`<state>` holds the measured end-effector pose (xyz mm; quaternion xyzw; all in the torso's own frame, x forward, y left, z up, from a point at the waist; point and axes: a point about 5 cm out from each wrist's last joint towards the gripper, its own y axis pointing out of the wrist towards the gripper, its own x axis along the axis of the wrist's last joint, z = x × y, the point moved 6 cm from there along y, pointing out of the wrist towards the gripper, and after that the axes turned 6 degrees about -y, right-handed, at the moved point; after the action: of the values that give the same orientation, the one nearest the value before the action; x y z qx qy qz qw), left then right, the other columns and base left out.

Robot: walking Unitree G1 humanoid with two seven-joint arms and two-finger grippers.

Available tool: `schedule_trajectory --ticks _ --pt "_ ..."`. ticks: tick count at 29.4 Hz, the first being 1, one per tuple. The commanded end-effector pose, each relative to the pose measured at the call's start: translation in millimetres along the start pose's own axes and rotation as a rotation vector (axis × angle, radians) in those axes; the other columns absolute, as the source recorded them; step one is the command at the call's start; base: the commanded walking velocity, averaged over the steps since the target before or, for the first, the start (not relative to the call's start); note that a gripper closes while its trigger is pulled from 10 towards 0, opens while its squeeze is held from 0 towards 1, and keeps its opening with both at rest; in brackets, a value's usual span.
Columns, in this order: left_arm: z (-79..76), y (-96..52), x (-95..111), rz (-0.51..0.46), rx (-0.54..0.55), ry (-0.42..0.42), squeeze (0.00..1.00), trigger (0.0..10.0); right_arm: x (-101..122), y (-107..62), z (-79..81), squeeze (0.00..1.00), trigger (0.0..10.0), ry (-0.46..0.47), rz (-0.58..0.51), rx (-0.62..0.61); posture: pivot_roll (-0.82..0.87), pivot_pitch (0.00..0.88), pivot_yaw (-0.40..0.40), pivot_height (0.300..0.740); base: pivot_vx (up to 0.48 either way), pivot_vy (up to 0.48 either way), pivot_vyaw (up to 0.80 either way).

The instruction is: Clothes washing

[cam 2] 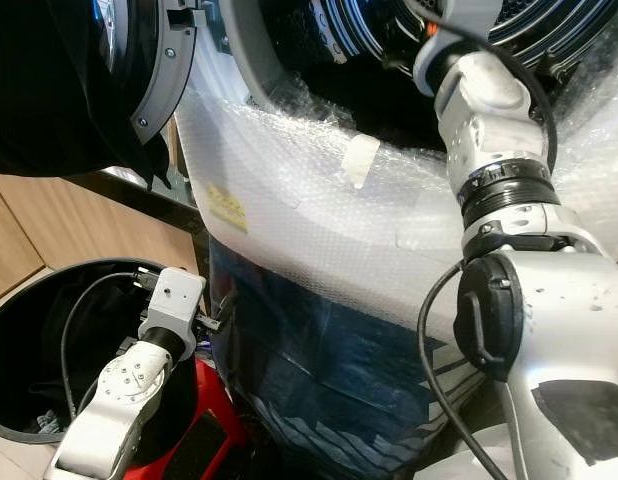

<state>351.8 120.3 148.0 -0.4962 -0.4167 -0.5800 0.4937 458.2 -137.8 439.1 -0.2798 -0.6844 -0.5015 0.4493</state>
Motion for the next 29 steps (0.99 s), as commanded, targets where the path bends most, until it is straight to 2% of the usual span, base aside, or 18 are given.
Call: schedule_trajectory --ticks 1,3,5,9,11,12,13,14,15,16,17,18,19,21,24,26,28,29 --pt "-3.1 1.0 -0.9 0.006 -0.01 0.006 0.0 10.0 5.4 -5.6 4.8 0.0 10.0 0.06 -0.048 0.075 0.0 0.054 -0.082 0.74 0.0 0.0 0.0" --pt "-2.7 0.6 -0.7 0.004 -0.01 0.008 0.0 10.0 10.0 -15.9 14.7 0.0 10.0 0.02 -0.121 0.157 0.0 0.054 -0.084 0.74 0.0 0.0 0.0" --pt "-1.7 0.2 -0.3 0.001 -0.009 0.011 0.0 10.0 6.2 -32.8 29.9 0.0 10.0 0.069 -0.158 0.248 0.01 0.051 -0.085 0.74 0.0 0.0 0.0" --pt "0.4 0.0 0.8 -0.005 -0.008 0.014 0.0 10.0 -11.7 -73.3 60.0 0.0 10.0 0.183 -0.152 0.378 0.0 0.047 -0.076 0.74 0.0 0.0 0.0" --pt "1.2 -0.3 0.9 -0.006 -0.009 0.016 0.0 10.0 -15.2 -100.4 86.8 0.0 10.0 0.208 -0.156 0.522 0.0 0.041 -0.071 0.74 0.0 0.0 0.0" --pt "1.2 -0.3 0.9 -0.006 -0.009 0.016 0.0 10.0 -15.2 -100.4 86.8 0.0 10.0 0.208 -0.156 0.522 0.0 0.041 -0.071 0.74 0.0 0.0 0.0" --pt "2.8 -0.4 2.1 -0.014 -0.006 0.023 0.0 10.0 -18.6 -123.0 110.3 0.0 10.0 0.263 -0.146 0.628 0.0 0.04 -0.067 0.74 0.0 0.0 0.0" --pt "4.2 -0.5 3.4 -0.021 -0.002 0.026 0.0 10.0 -22.2 -133.5 120.3 0.0 10.0 0.308 -0.132 0.663 0.0 0.036 -0.067 0.74 0.0 0.0 0.0" --pt "6.1 -0.5 5.3 -0.029 0.004 0.03 0.0 10.0 -29.7 -142.2 128.5 0.0 10.0 0.351 -0.113 0.679 0.0 0.036 -0.067 0.74 0.0 0.0 0.0" --pt "6.1 -0.5 5.3 -0.029 0.004 0.03 0.0 10.0 -29.7 -142.2 128.5 0.0 10.0 0.351 -0.113 0.679 0.0 0.036 -0.067 0.74 0.0 0.0 0.0" --pt "10.7 -1.0 9.9 -0.048 0.019 0.035 0.0 10.0 -53.4 -155.3 141.3 0.0 10.0 0.41 -0.031 0.682 0.01 0.041 -0.066 0.74 0.0 0.0 0.0" --pt "14.5 -1.9 10.9 -0.052 0.033 0.043 0.0 10.0 -66.2 -165.9 149.9 0.0 10.0 0.434 0.013 0.708 0.02 0.039 -0.063 0.74 0.0 0.0 0.0" --pt "21.8 -4.2 12.1 -0.057 0.058 0.051 0.0 10.0 -86.8 -191.4 165.9 0.0 10.0 0.507 0.099 0.747 0.03 0.042 -0.062 0.74 0.0 0.0 0.0" --pt "22.6 -4.5 12.2 -0.057 0.06 0.05 0.0 10.0 -89.1 -193.7 167.3 0.0 10.0 0.518 0.108 0.746 0.03 0.042 -0.062 0.74 0.0 0.0 0.0" --pt "30.0 -6.9 11.9 -0.059 0.086 0.061 0.0 10.0 -133.9 -229.4 183.1 0.0 10.0 0.558 0.287 0.797 0.02 0.044 -0.06 0.74 0.0 0.0 0.0" --pt "33.5 -7.2 12.7 -0.063 0.097 0.064 0.0 10.0 -197.2 -255.6 181.0 0.0 10.0 0.509 0.503 0.72 0.03 0.049 -0.065 0.74 0.0 0.0 0.0" --pt "36.3 -7.5 13.8 -0.067 0.106 0.065 0.0 10.0 -261.4 -285.3 167.4 0.0 10.0 0.449 0.712 0.582 0.03 0.051 -0.066 0.74 0.0 0.0 0.0" --pt "37.1 -7.6 14.1 -0.067 0.109 0.065 0.0 10.0 -277.3 -295.4 162.9 0.0 10.0 0.44 0.771 0.534 0.03 0.051 -0.066 0.74 0.0 0.0 0.0"
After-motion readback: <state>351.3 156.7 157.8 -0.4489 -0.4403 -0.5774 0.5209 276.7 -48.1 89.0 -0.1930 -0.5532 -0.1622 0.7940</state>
